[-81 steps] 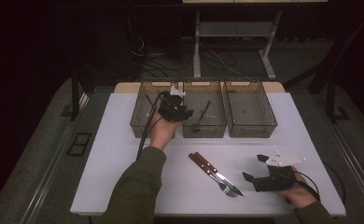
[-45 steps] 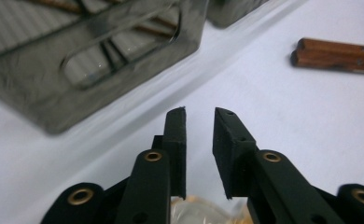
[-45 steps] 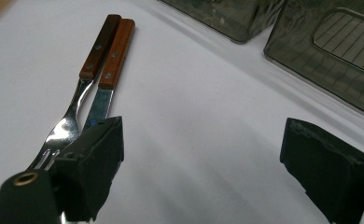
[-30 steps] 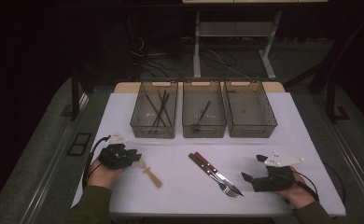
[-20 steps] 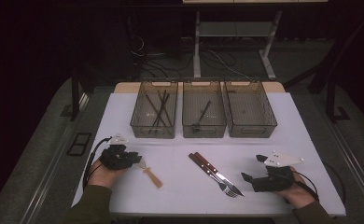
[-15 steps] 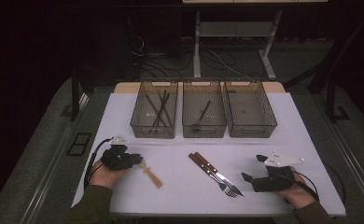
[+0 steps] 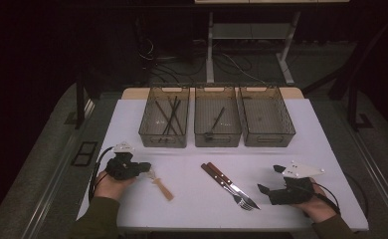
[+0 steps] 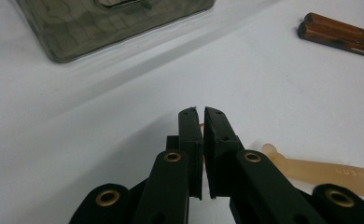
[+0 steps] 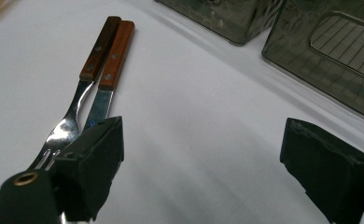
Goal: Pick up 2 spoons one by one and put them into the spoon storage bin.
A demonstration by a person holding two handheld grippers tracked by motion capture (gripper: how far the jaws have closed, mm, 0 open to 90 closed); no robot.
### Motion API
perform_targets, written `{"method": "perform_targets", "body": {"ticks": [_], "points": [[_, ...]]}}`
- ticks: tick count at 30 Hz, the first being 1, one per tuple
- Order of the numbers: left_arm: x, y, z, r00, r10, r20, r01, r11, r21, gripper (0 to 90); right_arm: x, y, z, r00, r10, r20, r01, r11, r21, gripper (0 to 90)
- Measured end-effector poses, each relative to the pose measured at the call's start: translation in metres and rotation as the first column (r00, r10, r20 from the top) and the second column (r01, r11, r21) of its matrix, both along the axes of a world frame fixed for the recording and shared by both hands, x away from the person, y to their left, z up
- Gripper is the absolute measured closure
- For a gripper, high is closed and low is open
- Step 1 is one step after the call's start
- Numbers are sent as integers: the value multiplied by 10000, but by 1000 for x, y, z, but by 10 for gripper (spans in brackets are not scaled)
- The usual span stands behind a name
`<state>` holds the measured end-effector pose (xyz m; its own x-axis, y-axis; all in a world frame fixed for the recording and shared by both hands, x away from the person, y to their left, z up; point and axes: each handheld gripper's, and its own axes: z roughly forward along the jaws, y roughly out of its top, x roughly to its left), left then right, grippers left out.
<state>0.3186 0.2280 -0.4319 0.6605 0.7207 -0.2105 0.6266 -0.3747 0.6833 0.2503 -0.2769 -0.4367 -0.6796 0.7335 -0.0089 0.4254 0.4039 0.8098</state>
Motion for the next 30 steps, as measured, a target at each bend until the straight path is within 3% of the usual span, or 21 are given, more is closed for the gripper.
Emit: {"method": "perform_targets", "body": {"ticks": [5,15,30], "points": [[-2,-1,7,9997,-1,243,11,9993,-385,864,0,0,0,10000,3,3,-3,10000,2,135],[-3,-7,20,9979,-25,650,67,9979,-646,867,0,1,0,10000,25,-24,-25,10000,-29,135],[16,-30,49,9914,-93,1302,275,9901,-1380,868,1,1,-1,10000,0,-38,0,10000,-29,135]]}}
